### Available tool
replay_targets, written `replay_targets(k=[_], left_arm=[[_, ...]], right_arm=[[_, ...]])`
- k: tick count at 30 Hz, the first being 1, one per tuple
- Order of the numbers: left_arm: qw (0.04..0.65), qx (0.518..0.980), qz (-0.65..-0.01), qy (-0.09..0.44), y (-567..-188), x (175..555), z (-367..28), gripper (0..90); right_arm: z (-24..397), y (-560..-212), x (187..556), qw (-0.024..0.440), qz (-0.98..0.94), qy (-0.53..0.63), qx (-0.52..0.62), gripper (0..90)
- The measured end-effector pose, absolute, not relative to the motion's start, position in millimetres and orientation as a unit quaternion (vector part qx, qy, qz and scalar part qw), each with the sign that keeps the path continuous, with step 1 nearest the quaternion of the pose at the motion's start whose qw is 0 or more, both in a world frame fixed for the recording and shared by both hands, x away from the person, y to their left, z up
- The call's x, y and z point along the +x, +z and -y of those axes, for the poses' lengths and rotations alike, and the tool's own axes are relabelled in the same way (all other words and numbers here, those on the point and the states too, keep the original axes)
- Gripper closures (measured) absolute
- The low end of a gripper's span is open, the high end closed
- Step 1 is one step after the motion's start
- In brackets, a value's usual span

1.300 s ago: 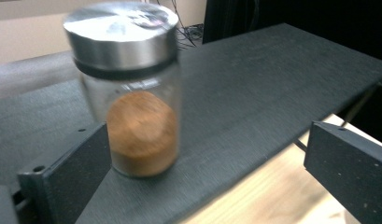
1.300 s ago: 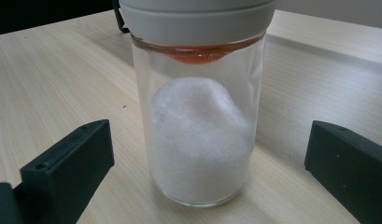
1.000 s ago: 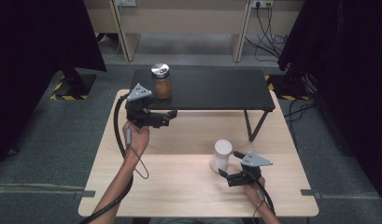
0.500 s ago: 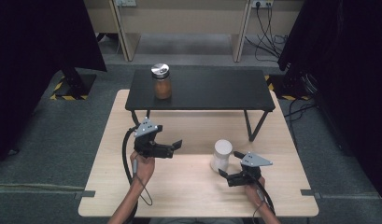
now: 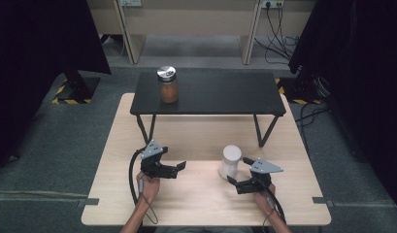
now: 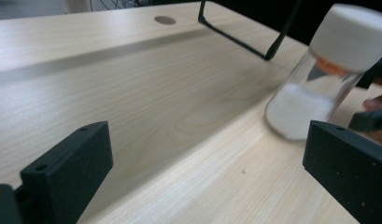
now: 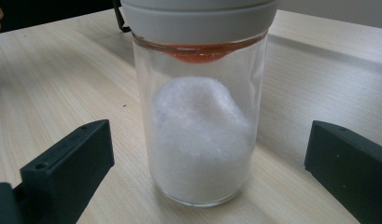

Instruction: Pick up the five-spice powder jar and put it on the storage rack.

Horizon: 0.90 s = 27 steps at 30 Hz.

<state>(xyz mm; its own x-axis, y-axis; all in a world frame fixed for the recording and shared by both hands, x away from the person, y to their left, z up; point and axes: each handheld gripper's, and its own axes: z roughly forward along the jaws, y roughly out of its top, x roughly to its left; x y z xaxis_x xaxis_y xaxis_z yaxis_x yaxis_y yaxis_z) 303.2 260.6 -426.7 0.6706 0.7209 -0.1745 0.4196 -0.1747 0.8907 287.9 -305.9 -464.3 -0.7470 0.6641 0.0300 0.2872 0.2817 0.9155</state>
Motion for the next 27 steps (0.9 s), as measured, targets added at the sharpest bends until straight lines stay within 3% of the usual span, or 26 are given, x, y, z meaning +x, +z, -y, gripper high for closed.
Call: replay_targets(k=[14,27], left_arm=[[0.493,0.765,-0.387,0.146,-460.8,309.2,-258.8,0.4],[0.500,0.760,-0.390,0.139,-465.4,309.5,-261.9,0.2]], right_arm=[[305.8,-464.1,288.0,0.183,-0.781,0.515,0.303,1.3],[305.3,-464.0,287.9,0.183,-0.782,0.514,0.301,1.3]])
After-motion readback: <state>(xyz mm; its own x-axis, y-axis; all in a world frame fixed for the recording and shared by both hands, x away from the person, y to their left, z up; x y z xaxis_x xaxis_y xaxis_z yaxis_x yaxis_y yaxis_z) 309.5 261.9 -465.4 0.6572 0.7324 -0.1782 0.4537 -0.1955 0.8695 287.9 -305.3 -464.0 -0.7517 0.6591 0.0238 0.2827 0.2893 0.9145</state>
